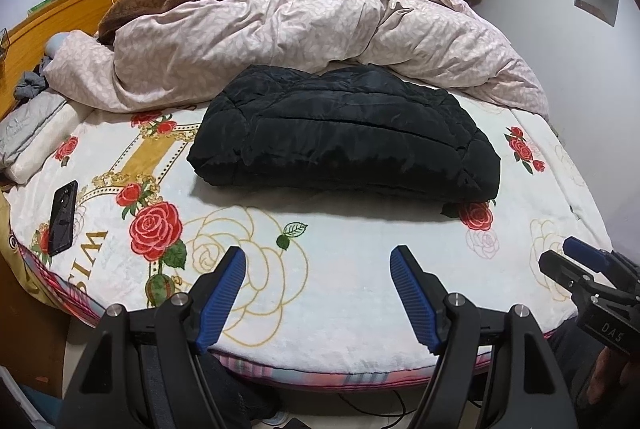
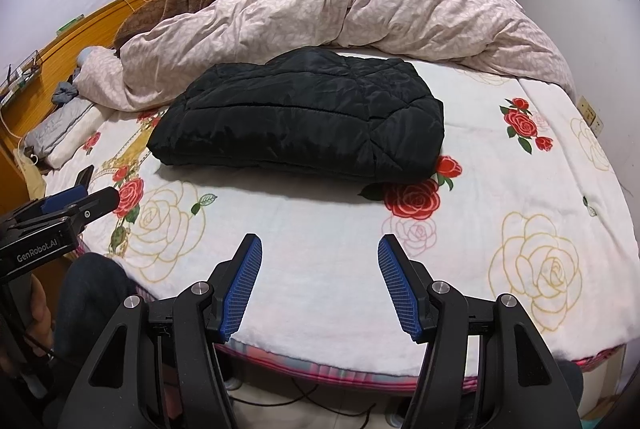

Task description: Fold large clothes

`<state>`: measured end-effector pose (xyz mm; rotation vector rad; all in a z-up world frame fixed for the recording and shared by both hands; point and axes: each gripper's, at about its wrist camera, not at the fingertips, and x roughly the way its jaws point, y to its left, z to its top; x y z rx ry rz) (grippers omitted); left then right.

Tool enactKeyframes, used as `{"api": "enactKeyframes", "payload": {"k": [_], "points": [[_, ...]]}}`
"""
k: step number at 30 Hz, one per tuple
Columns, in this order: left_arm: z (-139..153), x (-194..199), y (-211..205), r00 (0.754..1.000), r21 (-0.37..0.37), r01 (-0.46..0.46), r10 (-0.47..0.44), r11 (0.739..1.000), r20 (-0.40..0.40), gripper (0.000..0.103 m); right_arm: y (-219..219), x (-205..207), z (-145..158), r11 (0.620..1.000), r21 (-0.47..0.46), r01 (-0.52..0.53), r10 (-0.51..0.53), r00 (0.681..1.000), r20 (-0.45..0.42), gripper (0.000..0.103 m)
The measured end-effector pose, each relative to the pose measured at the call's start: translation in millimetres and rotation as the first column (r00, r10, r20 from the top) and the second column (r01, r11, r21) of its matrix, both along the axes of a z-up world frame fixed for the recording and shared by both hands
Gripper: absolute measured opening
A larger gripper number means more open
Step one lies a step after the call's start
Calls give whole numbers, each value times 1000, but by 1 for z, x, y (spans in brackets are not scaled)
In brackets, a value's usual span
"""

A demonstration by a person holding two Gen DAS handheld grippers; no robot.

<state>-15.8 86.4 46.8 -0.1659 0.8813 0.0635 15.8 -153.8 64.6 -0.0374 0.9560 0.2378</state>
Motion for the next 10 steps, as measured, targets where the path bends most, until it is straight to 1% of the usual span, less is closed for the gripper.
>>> {"api": "enactKeyframes", "payload": {"k": [6, 10], "points": [[2, -3, 2, 1000, 5, -24, 24, 1000, 18, 76, 2, -2, 0, 1000, 0, 1, -1, 1000, 1, 61], [2, -3, 3, 999, 5, -28, 28, 1000, 16, 76, 0, 0, 0, 1000, 0, 0, 0, 1000, 1, 61]]}}
